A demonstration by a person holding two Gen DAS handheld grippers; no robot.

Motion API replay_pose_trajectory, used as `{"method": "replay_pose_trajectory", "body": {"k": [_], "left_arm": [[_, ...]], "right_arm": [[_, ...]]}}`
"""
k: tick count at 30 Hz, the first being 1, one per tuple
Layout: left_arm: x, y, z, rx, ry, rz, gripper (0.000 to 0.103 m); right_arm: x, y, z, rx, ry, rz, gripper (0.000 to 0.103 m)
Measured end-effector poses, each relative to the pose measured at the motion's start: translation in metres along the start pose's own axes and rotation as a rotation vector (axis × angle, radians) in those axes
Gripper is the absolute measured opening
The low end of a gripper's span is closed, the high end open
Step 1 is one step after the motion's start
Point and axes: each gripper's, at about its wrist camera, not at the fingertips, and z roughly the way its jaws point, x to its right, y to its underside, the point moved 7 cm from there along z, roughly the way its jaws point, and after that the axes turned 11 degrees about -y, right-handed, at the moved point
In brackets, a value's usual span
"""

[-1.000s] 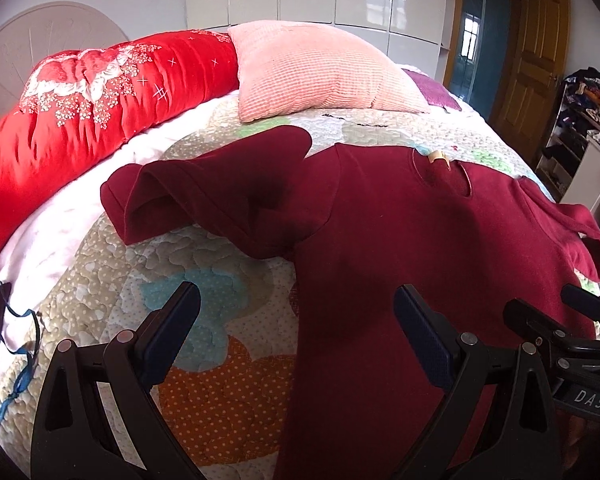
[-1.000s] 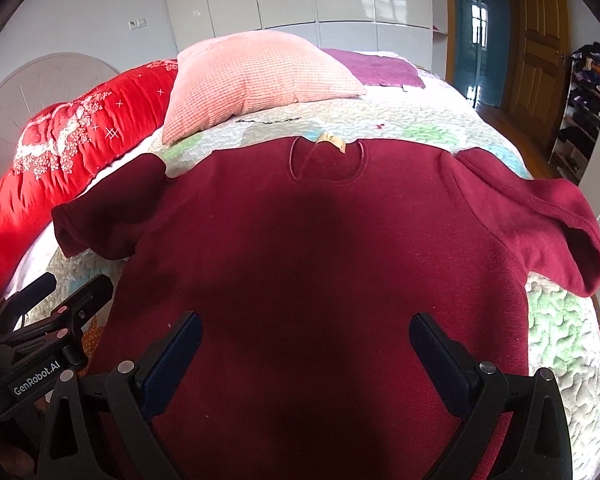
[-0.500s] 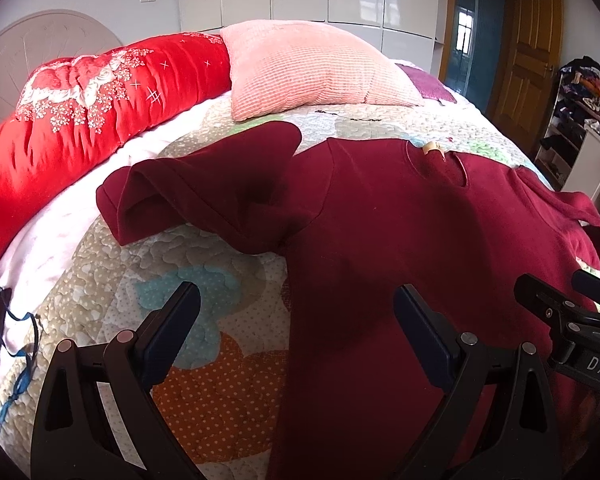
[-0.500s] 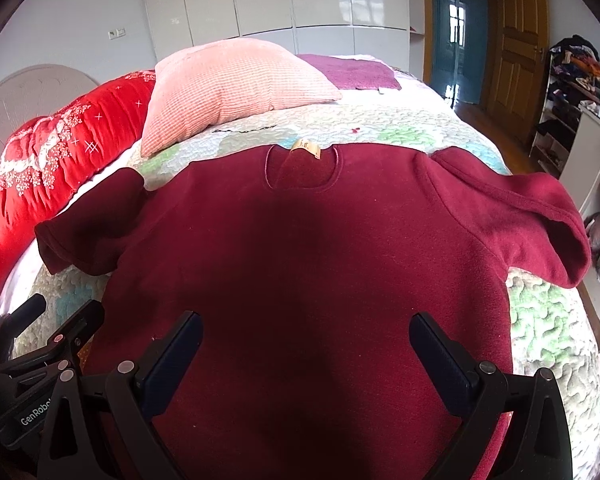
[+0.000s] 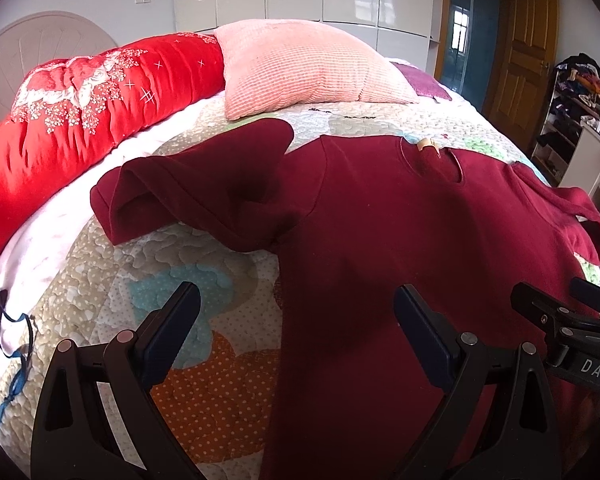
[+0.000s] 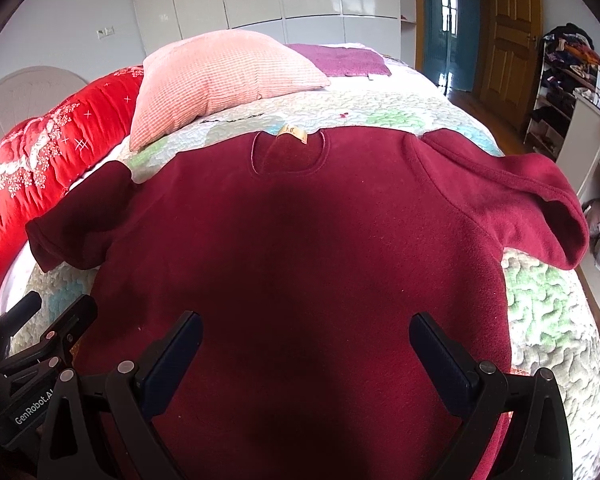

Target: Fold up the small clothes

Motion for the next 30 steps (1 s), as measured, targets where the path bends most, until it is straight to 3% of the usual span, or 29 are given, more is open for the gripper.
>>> {"method": "replay_pose_trajectory", "body": {"k": [30], "left_arm": [[-0.033,-0.003,0.009,-0.046,0.003,-0.066,0.098]], "right_arm": [[-0.042,0.004,0.023,-0.04,-0.065,-0.066,0.103]]}}
